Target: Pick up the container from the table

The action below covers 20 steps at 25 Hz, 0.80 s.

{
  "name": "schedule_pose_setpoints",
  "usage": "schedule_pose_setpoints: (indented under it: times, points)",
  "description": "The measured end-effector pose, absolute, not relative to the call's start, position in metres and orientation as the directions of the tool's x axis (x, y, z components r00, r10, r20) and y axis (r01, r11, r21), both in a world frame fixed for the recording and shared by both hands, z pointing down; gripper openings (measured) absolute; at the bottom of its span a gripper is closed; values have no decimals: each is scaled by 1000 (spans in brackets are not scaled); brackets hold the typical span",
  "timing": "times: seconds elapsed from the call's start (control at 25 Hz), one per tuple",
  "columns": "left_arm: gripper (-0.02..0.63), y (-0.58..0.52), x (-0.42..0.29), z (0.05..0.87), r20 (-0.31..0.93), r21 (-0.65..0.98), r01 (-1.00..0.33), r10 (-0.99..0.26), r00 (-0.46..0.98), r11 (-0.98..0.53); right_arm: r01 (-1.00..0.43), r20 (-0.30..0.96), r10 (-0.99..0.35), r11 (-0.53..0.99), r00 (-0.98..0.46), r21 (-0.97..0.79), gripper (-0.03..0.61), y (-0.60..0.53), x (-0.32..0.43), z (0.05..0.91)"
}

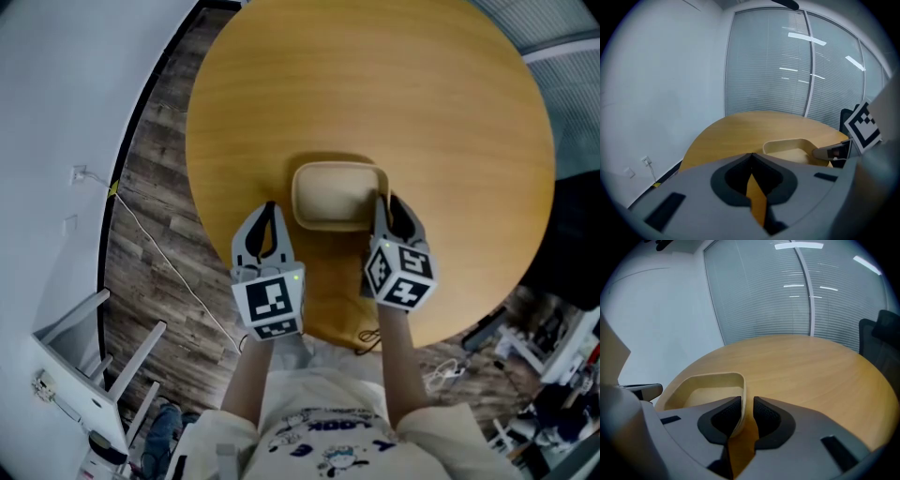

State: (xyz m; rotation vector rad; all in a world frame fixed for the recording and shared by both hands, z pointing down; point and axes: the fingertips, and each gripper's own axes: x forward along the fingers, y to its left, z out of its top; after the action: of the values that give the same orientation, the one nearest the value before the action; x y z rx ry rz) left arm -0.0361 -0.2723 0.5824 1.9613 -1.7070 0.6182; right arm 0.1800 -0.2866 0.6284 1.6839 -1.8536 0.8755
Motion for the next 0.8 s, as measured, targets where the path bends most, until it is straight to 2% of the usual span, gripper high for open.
schedule_pose_setpoints:
  times: [0.08, 0.24, 0.8]
  points:
    - [2, -271, -35, 584, 611, 55, -992, -781, 126, -117, -990, 728, -674, 33, -125, -139, 76, -286, 179, 629]
    - [2, -268, -35, 587, 614, 54, -992, -779, 122, -113, -990, 737, -666, 24, -119, -139, 23, -286, 176, 632]
    - [2, -260, -51, 551, 555, 51, -994, -826, 105, -92, -979, 689, -714, -30, -122, -204, 15, -279, 169, 594]
